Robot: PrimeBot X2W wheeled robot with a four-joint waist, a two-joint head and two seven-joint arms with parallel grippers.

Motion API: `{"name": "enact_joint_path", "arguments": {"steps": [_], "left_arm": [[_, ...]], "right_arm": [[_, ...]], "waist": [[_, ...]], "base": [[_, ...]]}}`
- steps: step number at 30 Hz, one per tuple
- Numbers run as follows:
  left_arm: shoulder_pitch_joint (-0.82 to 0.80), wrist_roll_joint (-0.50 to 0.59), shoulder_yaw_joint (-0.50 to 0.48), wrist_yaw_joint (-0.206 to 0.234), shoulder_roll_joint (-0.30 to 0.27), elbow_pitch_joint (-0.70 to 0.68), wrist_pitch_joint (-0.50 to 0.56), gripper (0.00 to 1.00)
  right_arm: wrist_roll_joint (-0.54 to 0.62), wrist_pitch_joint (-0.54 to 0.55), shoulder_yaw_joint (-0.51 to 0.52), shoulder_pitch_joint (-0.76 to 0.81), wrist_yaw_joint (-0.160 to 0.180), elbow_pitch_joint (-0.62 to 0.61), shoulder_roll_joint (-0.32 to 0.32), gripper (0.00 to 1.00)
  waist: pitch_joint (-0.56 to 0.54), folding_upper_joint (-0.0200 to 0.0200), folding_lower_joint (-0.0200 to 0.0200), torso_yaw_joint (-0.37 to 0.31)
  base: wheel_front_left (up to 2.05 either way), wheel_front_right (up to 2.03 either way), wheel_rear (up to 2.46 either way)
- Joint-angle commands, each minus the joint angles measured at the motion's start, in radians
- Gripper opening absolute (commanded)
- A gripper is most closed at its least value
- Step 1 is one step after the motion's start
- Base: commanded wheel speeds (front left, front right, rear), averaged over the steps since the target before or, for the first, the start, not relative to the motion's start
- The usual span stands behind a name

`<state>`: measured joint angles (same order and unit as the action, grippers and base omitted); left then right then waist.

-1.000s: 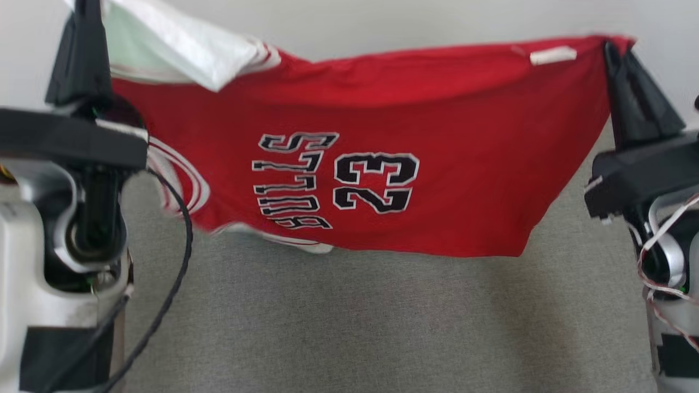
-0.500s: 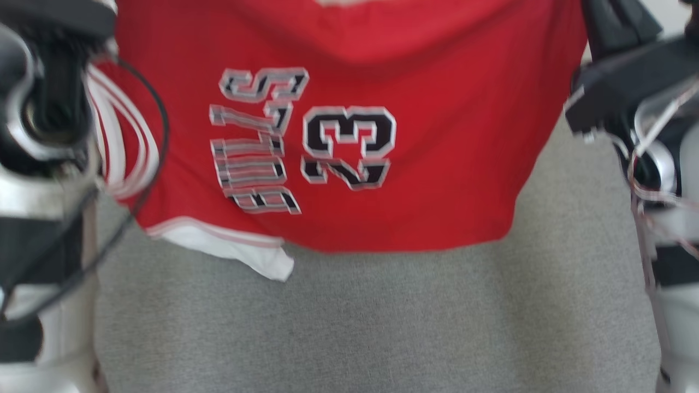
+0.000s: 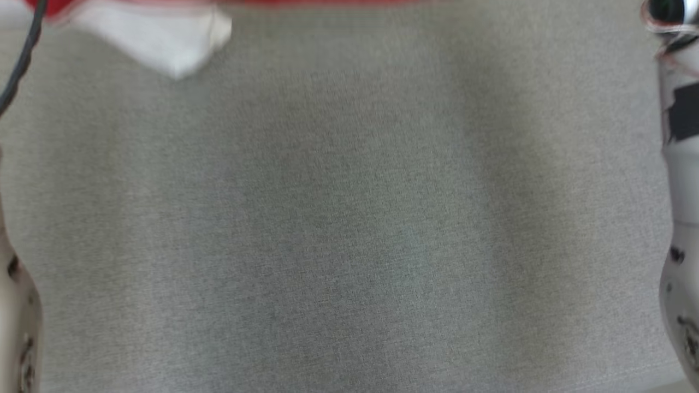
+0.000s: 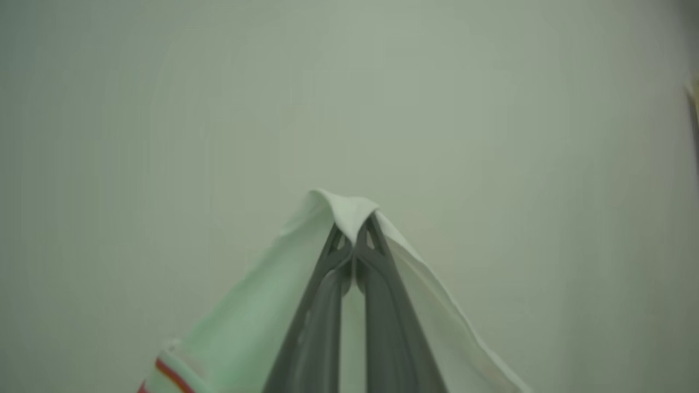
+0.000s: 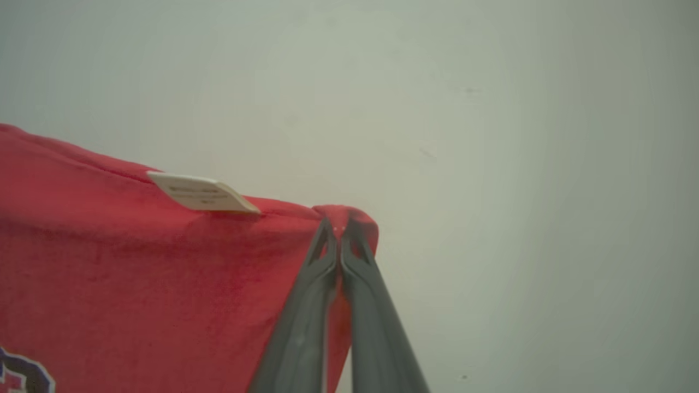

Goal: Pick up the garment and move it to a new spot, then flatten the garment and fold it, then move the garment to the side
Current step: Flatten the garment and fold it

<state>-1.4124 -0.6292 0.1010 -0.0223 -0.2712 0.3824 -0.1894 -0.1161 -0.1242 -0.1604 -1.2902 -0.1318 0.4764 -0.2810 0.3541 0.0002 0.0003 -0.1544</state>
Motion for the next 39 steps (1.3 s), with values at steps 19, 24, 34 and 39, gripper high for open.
{"name": "enact_joint_path", "arguments": {"steps": [19,24,34,39], "left_arm": [[0.343,-0.025,0.038,-0.108,0.094,-0.050,-0.076,0.00],[0.507,-0.086,0.040,-0.108,0.099,-0.101,-0.076,0.00],[0.787,-0.148,0.049,-0.108,0.122,-0.140,-0.076,0.00],[0.932,-0.226,0.095,-0.108,0.122,-0.181,-0.076,0.00]], "right_arm": [[-0.050,-0.136,-0.119,0.156,0.002,0.239,-0.023,0.00],[-0.103,-0.098,-0.149,0.265,0.002,0.205,-0.060,0.00],[-0.114,-0.014,-0.105,0.493,0.002,0.110,-0.068,0.00],[-0.122,0.028,-0.043,0.613,0.002,0.065,-0.054,0.00]], "waist": [[0.090,-0.0002,-0.0003,0.042],[0.030,-0.0002,-0.0003,0.064],[-0.062,-0.0002,-0.0003,0.089],[-0.112,-0.0002,-0.0003,0.108]], "base": [[0.00,0.00,0.00],[0.00,0.00,0.00],[0.00,0.00,0.00],[0.00,0.00,0.00]]}}
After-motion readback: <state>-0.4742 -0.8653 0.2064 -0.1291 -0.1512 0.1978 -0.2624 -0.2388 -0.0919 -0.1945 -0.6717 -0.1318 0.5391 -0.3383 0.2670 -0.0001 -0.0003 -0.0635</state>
